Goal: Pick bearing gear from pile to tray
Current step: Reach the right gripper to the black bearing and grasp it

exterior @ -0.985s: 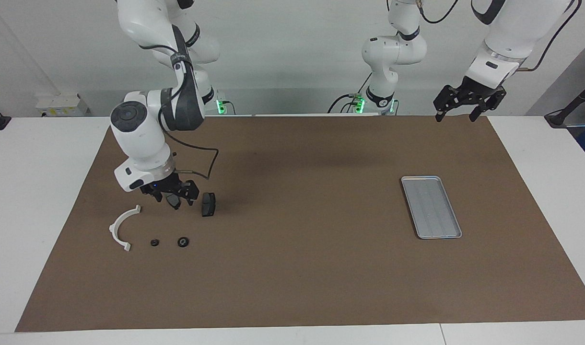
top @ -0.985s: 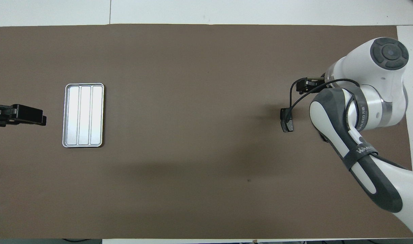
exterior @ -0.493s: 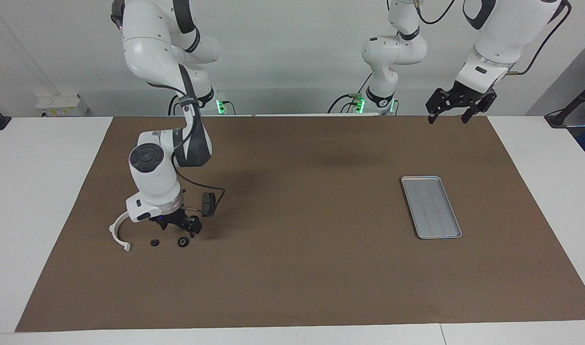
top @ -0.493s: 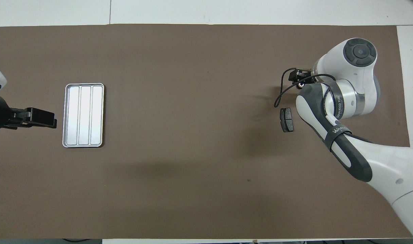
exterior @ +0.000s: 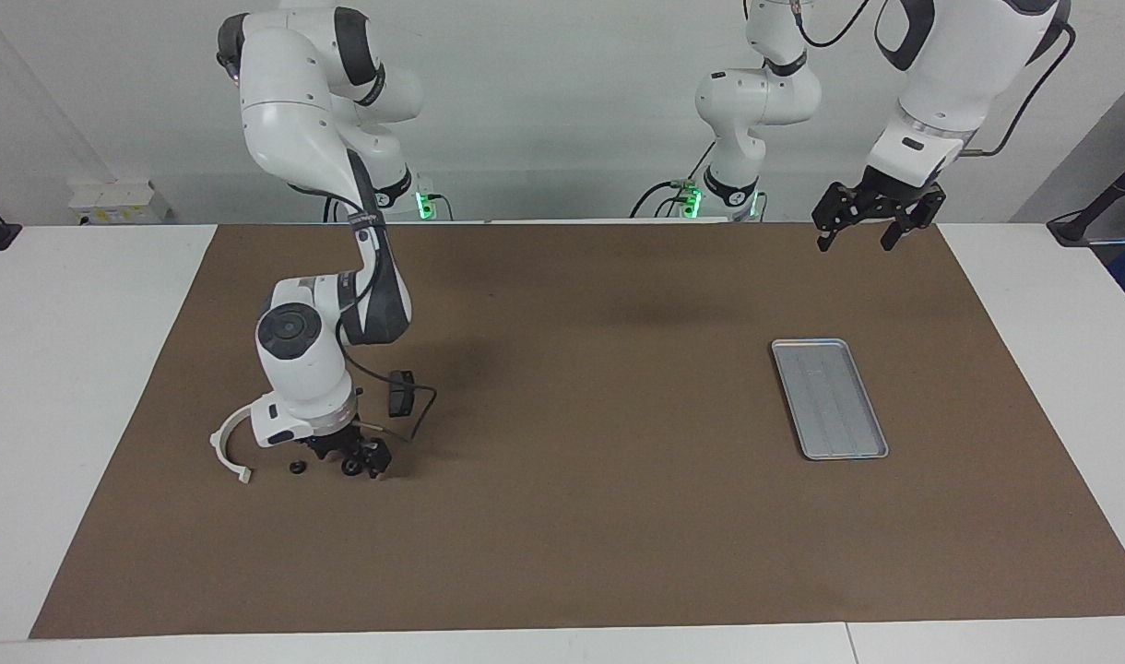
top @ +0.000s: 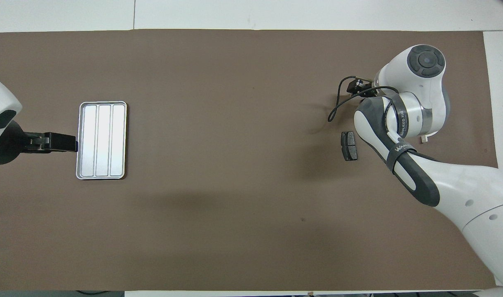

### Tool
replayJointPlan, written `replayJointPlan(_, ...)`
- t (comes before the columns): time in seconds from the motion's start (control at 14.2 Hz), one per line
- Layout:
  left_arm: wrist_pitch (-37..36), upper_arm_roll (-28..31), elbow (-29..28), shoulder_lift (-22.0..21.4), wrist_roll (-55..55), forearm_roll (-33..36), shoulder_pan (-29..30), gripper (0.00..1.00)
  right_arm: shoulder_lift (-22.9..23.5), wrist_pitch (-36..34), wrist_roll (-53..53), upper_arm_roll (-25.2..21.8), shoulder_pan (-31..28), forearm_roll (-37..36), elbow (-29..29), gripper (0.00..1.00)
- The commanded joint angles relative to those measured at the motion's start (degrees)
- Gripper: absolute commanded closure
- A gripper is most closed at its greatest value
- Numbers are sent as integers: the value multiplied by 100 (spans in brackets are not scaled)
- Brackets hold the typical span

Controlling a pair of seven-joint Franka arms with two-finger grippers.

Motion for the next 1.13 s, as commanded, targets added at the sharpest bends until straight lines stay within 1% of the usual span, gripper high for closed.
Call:
replayJointPlan(0.0, 293, 51, -359, -206, -90, -6, -67, 1, 81, -24, 136, 49, -66, 47, 108, 10)
replayJointPlan(0.14, 346, 51, -386, -206, -91, -6, -67, 1, 72, -15, 162, 49, -49, 336, 64, 12)
replayJointPlan(0.35, 443, 51, -456, -206, -108, -6, -67, 1, 72, -7, 163, 49, -66, 355, 29, 13)
replayJointPlan(0.49, 521, 51, -509, -206, -91, -6, -59, 1, 72, -6, 154, 49, -57, 346, 11, 19)
replayJointPlan(0.56, 565, 51, -509, -206, -82, -6, -50, 1, 72, 2, 136, 49, -57, 346, 11, 25)
replayJointPlan(0.63, 575, 51, -535, -206, -90, -6, -41, 1, 72, 2, 119, 49, -66, 346, 11, 33)
replayJointPlan(0.7, 601, 51, -535, -206, -99, -6, -41, 1, 72, -6, 110, 49, -75, 346, 11, 47)
replayJointPlan(0.77, 627, 51, -535, -206, -99, -6, -32, 1, 72, -6, 101, 49, -84, 346, 11, 57)
replayJointPlan(0.84, 645, 51, -553, -206, -108, -6, -32, 1, 72, -15, 101, 49, -84, 346, 11, 70)
replayJointPlan(0.99, 724, 51, -588, -206, -117, -6, -23, 1, 72, -68, 84, 49, -92, 346, 11, 100)
replayJointPlan(1.06, 733, 51, -597, -206, -125, -6, -23, 1, 72, -77, 75, 49, -93, 346, 11, 100)
